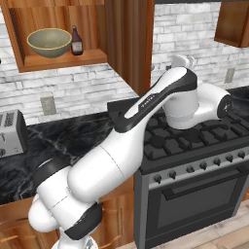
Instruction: Pick the mug and place it in the sink. Pick the bowl and place it in the open cabinet and then close the cabinet.
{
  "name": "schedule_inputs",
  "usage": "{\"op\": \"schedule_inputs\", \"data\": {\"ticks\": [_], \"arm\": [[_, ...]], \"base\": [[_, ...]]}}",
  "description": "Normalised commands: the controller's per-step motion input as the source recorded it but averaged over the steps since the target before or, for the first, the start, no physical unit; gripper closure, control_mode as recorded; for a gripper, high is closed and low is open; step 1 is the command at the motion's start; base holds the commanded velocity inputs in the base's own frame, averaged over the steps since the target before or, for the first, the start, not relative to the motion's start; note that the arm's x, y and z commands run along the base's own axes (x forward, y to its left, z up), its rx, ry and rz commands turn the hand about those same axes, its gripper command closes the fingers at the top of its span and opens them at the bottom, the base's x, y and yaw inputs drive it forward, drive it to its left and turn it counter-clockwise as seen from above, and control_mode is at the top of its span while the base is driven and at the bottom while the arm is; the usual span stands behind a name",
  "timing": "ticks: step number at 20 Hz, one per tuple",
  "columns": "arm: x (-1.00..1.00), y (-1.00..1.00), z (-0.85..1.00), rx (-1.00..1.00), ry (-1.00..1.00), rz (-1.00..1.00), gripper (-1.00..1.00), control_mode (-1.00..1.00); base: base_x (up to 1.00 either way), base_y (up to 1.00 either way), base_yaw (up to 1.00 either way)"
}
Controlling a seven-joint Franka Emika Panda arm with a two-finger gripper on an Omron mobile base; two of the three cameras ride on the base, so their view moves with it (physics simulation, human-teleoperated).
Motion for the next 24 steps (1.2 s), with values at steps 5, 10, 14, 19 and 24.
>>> {"op": "schedule_inputs", "data": {"ticks": [5,10,14,19,24], "arm": [[0.0,0.11,-0.03,0.0,-0.1,0.12,-1.0,-1.0],[0.06,0.31,-0.14,0.0,-0.09,0.13,-1.0,-1.0],[0.37,0.13,-0.14,0.0,-0.02,0.09,-1.0,-1.0],[0.32,0.0,-0.01,0.0,-0.01,0.07,-1.0,-1.0],[-0.02,0.0,0.0,0.0,-0.07,0.12,-1.0,-1.0]], "base": [[0.0,0.0,0.0],[0.0,0.0,0.0],[0.0,0.0,0.0],[0.0,0.0,0.0],[0.0,0.0,0.0]]}}
